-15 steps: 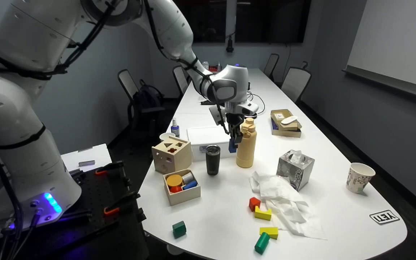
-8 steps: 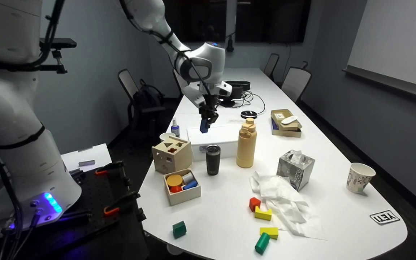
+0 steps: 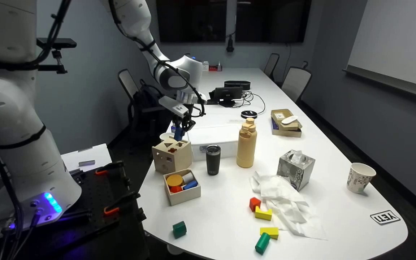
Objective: Pick up the blue object and put it in the box
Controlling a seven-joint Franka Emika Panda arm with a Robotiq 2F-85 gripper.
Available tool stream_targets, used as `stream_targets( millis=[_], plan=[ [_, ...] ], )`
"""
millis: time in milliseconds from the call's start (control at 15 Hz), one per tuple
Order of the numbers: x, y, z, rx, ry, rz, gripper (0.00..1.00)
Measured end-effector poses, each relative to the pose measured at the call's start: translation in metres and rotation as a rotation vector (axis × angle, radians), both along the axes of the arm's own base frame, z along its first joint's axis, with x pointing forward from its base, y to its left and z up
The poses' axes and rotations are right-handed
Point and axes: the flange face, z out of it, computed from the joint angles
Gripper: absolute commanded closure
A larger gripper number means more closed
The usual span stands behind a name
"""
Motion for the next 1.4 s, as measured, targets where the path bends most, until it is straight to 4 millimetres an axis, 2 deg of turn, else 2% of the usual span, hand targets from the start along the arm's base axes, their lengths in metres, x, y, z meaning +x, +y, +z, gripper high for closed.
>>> stream_targets(
  millis=[400, 733, 1200, 1400],
  plan=[
    [-0.019, 0.019, -0.014, 0.002, -0.029, 0.083, 0.91],
    [-0.018, 0.029, -0.02, 0.004, -0.092, 0.116, 0.91],
    [-0.017, 0.032, -0.045, -0.016, -0.156, 0.168, 0.91],
    [-0.016, 0.036, -0.047, -0.018, -0.171, 0.189, 0.91]
  ],
)
